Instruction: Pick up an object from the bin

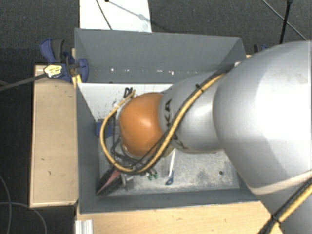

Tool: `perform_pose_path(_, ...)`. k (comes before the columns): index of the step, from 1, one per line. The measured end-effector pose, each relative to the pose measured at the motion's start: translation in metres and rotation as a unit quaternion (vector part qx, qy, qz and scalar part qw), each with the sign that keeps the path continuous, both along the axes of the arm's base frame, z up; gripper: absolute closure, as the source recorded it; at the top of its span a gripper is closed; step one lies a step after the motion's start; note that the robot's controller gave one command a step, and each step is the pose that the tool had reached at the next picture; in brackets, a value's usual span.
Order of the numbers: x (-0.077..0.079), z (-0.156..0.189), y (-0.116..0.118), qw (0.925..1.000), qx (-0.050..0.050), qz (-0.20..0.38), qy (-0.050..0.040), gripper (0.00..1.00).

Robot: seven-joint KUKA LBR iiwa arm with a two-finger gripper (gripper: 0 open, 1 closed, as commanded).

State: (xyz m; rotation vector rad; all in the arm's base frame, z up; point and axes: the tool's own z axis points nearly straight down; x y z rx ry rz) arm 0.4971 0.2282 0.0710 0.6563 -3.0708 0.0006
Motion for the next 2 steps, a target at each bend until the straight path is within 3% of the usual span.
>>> perform_pose_path(1,0.007,0.127,-0.013,0.9992,0.002,0.040,-0.0053,1.00)
perform_pose_path(2,0.036,0.122,-0.080,0.9860,0.000,0.166,-0.0026,1.00)
